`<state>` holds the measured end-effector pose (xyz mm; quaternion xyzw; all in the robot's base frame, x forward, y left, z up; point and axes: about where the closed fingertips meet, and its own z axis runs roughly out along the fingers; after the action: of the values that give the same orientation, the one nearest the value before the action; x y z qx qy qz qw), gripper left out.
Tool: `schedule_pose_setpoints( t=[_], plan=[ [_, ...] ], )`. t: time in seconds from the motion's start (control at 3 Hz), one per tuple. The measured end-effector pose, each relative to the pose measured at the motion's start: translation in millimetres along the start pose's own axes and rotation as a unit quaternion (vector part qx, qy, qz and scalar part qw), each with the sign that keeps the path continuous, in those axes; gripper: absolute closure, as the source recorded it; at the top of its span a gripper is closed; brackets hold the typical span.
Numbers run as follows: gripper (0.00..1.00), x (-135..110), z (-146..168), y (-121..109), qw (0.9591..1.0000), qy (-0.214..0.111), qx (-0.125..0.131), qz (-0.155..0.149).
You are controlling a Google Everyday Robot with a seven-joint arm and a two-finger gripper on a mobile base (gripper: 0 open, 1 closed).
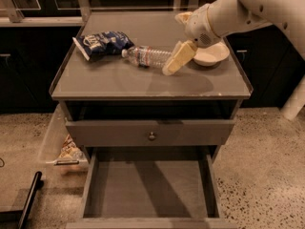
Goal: Place water bottle into middle drawer
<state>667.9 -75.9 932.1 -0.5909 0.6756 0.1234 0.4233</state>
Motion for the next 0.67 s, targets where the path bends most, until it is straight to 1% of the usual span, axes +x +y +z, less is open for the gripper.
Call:
schedule_pose_setpoints(
  t=[0.33,0.67],
  plan=[
    [0.00,-6,24,-11,0.9999,-0.010,-0.011,0.003],
    [0.00,-7,43,-17,0.9998,-0.007,-0.018,0.005]
  ],
)
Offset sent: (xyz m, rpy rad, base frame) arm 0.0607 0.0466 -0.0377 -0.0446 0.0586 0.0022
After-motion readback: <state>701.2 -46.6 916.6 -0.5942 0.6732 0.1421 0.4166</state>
